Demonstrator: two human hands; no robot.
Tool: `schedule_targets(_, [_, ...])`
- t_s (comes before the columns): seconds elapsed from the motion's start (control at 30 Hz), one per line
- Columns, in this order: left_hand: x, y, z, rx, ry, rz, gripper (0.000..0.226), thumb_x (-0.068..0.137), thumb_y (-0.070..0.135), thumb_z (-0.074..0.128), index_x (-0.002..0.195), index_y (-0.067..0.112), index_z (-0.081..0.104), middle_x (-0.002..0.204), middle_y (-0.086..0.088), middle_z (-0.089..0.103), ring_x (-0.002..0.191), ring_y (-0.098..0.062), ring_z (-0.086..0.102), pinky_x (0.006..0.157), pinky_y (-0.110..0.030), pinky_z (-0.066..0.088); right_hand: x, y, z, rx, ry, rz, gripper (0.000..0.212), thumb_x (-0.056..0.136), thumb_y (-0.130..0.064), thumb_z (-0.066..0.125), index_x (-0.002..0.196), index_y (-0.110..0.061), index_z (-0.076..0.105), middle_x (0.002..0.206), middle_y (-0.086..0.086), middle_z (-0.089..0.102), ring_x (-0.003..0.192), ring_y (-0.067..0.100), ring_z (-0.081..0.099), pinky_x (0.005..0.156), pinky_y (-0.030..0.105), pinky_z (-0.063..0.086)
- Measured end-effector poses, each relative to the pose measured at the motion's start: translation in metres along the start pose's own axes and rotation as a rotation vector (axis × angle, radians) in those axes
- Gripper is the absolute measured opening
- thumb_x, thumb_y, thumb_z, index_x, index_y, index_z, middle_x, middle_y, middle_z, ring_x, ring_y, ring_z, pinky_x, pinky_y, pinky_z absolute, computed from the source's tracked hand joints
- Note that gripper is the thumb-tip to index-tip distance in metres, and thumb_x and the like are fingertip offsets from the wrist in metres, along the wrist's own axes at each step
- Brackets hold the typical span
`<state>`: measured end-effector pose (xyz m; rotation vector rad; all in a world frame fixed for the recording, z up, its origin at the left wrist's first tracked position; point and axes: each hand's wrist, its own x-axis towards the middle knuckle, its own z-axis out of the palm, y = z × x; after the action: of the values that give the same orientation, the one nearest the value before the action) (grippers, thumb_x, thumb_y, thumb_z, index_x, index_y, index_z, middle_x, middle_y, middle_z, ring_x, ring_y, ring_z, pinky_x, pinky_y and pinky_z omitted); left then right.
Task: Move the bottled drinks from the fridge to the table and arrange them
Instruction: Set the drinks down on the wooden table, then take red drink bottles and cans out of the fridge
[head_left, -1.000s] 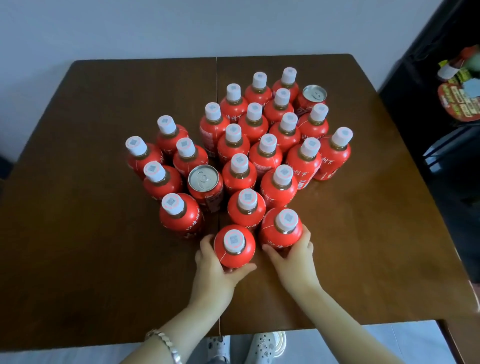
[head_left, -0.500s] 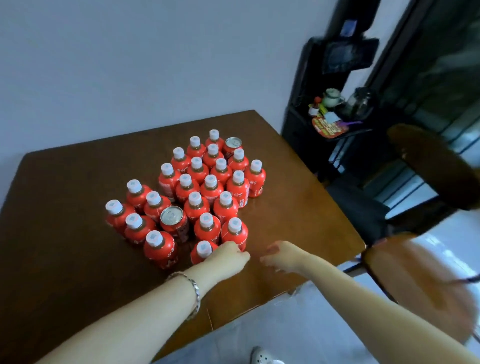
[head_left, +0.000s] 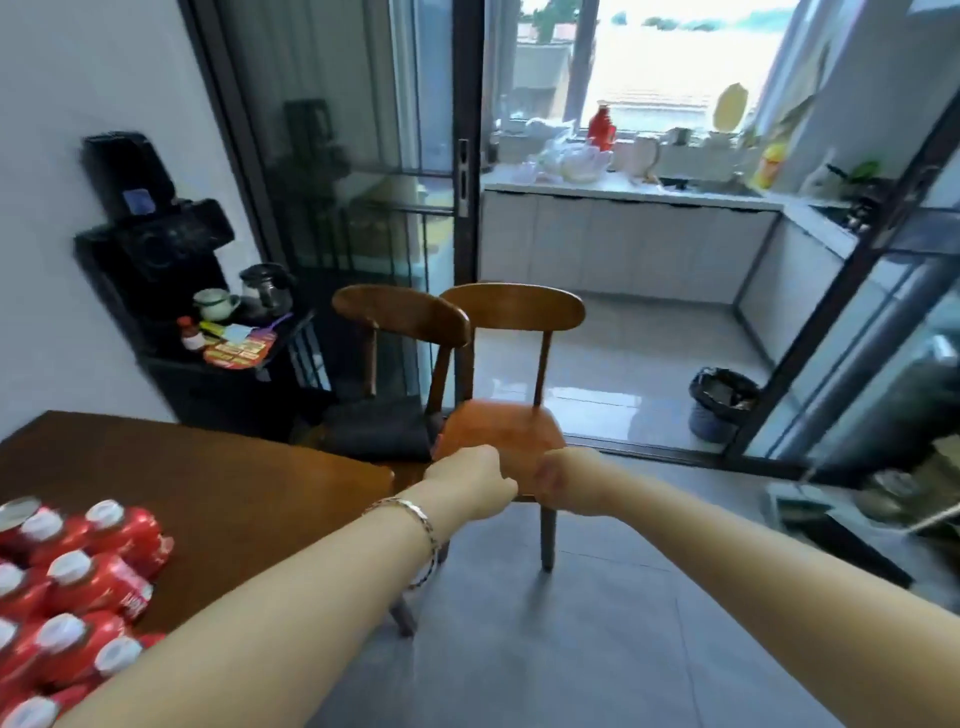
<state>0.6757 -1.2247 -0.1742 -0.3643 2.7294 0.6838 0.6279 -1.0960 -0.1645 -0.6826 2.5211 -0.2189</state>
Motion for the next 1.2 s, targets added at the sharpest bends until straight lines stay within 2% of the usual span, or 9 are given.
schedule_targets(0.17, [0.035,0.159,0.034,0.155,-0.075,0.279,0.026,0.093,0.031,0.048,0.107,0.012,0.058,0.095,-0.004,0.059,0.087,-0.021,0.059,0.078,-0.030,0.051,-0.082,0.159,-0.042,0.047,0.190,0.296,0.035,0.091,-0.034,0.055,0.124,-0.022,0.055,0.125,0.003,0.058,0.112,0.022,0.055,0.091,0.031,0.046])
schedule_targets(0.3, [0.054,0.284,0.069,0.236,-0.097,0.461,0.029,0.091,0.030,0.047,0.109,0.009,0.055,0.114,-0.010,0.060,0.099,-0.028,0.056,0.080,-0.031,0.045,-0.151,0.279,-0.068,-0.027,0.246,0.491,0.033,0.090,-0.035,0.054,0.121,-0.024,0.057,0.127,0.004,0.056,0.115,0.024,0.054,0.092,0.034,0.048])
schedule_targets(0.43, [0.056,0.423,0.106,0.235,-0.161,0.633,0.019,0.090,0.027,0.048,0.086,0.009,0.052,0.099,-0.015,0.061,0.091,-0.030,0.057,0.072,-0.029,0.042,-0.226,0.388,-0.103,-0.069,0.281,0.649,0.034,0.090,-0.035,0.054,0.118,-0.018,0.059,0.124,0.005,0.059,0.113,0.026,0.056,0.090,0.035,0.049])
schedule_targets(0.5, [0.053,0.485,0.119,0.215,-0.205,0.706,0.021,0.090,0.027,0.049,0.088,0.007,0.055,0.093,-0.012,0.059,0.084,-0.026,0.056,0.070,-0.028,0.043,-0.255,0.431,-0.116,-0.084,0.303,0.714,0.031,0.090,-0.032,0.053,0.117,-0.018,0.059,0.123,0.006,0.060,0.111,0.027,0.057,0.087,0.036,0.050])
schedule_targets(0.67, [0.055,0.662,0.166,0.195,-0.294,0.904,0.028,0.091,0.028,0.051,0.102,0.004,0.059,0.092,-0.007,0.059,0.092,-0.024,0.059,0.076,-0.029,0.047,-0.327,0.561,-0.146,-0.032,0.377,0.898,0.029,0.092,-0.031,0.052,0.116,-0.017,0.060,0.121,0.005,0.060,0.109,0.027,0.057,0.082,0.035,0.048])
schedule_targets(0.77, [0.054,0.701,0.175,0.191,-0.299,0.967,0.025,0.090,0.030,0.053,0.098,0.007,0.060,0.090,-0.008,0.059,0.083,-0.021,0.053,0.072,-0.027,0.042,-0.348,0.593,-0.157,-0.003,0.405,0.952,0.028,0.091,-0.031,0.052,0.114,-0.019,0.059,0.120,0.003,0.060,0.110,0.025,0.057,0.086,0.036,0.049])
schedule_targets(0.87, [0.078,0.796,0.213,0.221,-0.253,1.078,0.031,0.090,0.028,0.053,0.104,0.002,0.062,0.102,-0.010,0.064,0.092,-0.025,0.059,0.076,-0.030,0.045,-0.375,0.671,-0.174,0.040,0.460,1.070,0.026,0.090,-0.032,0.053,0.112,-0.019,0.060,0.119,0.003,0.060,0.107,0.025,0.057,0.086,0.038,0.051])
schedule_targets(1.07, [0.112,0.949,0.247,0.242,-0.310,1.274,0.020,0.086,0.022,0.051,0.081,0.004,0.060,0.077,-0.010,0.058,0.073,-0.025,0.056,0.066,-0.030,0.046,-0.419,0.778,-0.212,0.132,0.603,1.273,0.027,0.092,-0.031,0.054,0.115,-0.020,0.060,0.122,0.003,0.059,0.109,0.023,0.057,0.089,0.033,0.048])
schedule_targets(1.2, [0.116,1.051,0.272,0.173,-0.307,1.402,0.025,0.088,0.021,0.050,0.104,0.006,0.061,0.099,-0.011,0.065,0.091,-0.027,0.063,0.079,-0.033,0.051,-0.449,0.846,-0.239,0.190,0.761,1.433,0.028,0.090,-0.031,0.053,0.114,-0.018,0.061,0.116,0.003,0.060,0.105,0.023,0.056,0.081,0.031,0.047])
